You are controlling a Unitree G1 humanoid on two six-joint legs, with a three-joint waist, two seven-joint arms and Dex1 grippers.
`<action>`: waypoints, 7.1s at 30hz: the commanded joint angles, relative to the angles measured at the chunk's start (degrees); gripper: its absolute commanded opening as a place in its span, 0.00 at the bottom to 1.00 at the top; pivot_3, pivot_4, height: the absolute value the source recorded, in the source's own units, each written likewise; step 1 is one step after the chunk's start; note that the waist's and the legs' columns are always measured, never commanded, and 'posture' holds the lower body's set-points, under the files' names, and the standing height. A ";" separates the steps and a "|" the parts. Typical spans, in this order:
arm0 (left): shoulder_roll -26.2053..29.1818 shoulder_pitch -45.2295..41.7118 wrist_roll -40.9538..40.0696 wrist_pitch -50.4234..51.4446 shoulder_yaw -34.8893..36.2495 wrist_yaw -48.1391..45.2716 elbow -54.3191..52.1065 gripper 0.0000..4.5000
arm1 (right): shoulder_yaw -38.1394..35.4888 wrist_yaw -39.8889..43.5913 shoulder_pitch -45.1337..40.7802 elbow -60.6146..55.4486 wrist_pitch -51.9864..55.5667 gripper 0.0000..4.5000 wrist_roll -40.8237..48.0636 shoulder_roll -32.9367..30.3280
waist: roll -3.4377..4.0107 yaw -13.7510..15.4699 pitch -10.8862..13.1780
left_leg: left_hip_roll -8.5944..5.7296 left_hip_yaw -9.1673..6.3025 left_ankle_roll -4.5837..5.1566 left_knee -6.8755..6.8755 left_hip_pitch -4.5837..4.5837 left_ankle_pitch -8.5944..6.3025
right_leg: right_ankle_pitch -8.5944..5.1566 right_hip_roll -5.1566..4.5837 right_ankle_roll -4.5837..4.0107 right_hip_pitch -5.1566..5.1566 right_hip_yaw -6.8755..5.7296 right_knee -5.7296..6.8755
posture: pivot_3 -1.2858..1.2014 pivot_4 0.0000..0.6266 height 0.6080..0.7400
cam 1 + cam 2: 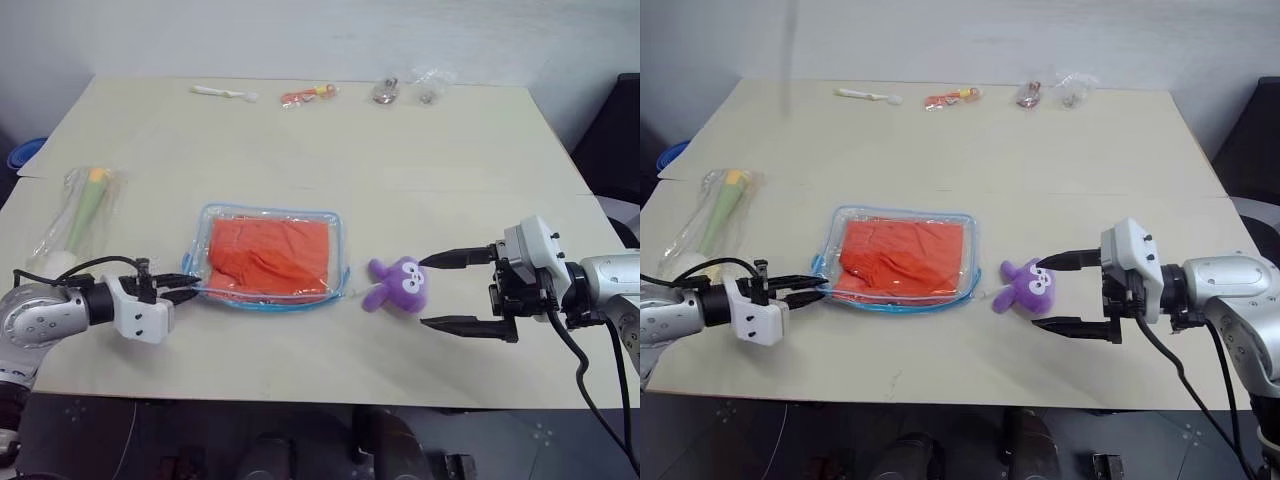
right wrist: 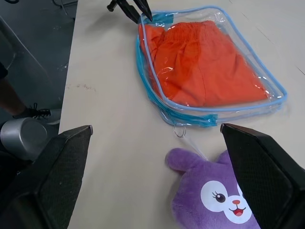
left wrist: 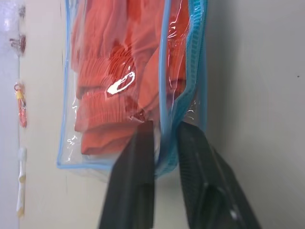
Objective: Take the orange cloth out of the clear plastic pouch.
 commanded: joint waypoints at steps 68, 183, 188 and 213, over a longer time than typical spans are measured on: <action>7.96 -5.49 -67.61 97.89 13.31 -11.57 -48.78 1.00 | 23.38 -11.86 5.30 -1.75 6.46 0.05 -11.88 14.28 | 0.23 -1.49 0.09 | 0.11 -0.07 -0.41 -0.10 0.06 0.03 | -0.16 0.28 -0.27 0.11 0.17 0.13 | 0.52 0.24 1.00; 4.65 -0.40 -61.17 95.59 13.52 -11.07 -55.15 1.00 | 24.17 0.10 -7.47 10.31 1.43 0.13 -17.92 11.75 | 0.28 -1.39 0.13 | 0.12 -0.12 -0.46 -0.07 -0.05 0.06 | -0.20 0.22 -0.35 -0.16 0.11 0.22 | 0.52 0.24 1.00; 4.58 -0.22 -61.16 95.50 13.59 -10.83 -55.01 1.00 | 23.01 0.62 -7.42 7.93 -1.12 0.00 -17.10 11.84 | 0.28 -1.39 0.13 | 0.12 -0.12 -0.46 -0.07 -0.05 0.06 | -0.20 0.22 -0.35 -0.16 0.11 0.23 | 0.52 0.24 1.00; 4.48 3.63 -60.47 94.77 15.77 -9.73 -56.38 1.00 | 22.37 -2.73 -13.26 13.17 -36.37 0.00 -34.04 12.36 | 0.29 -1.40 0.13 | 0.13 -0.16 -0.46 -0.05 -0.01 0.07 | -0.20 0.21 -0.35 -0.21 0.09 0.20 | 0.52 0.24 1.00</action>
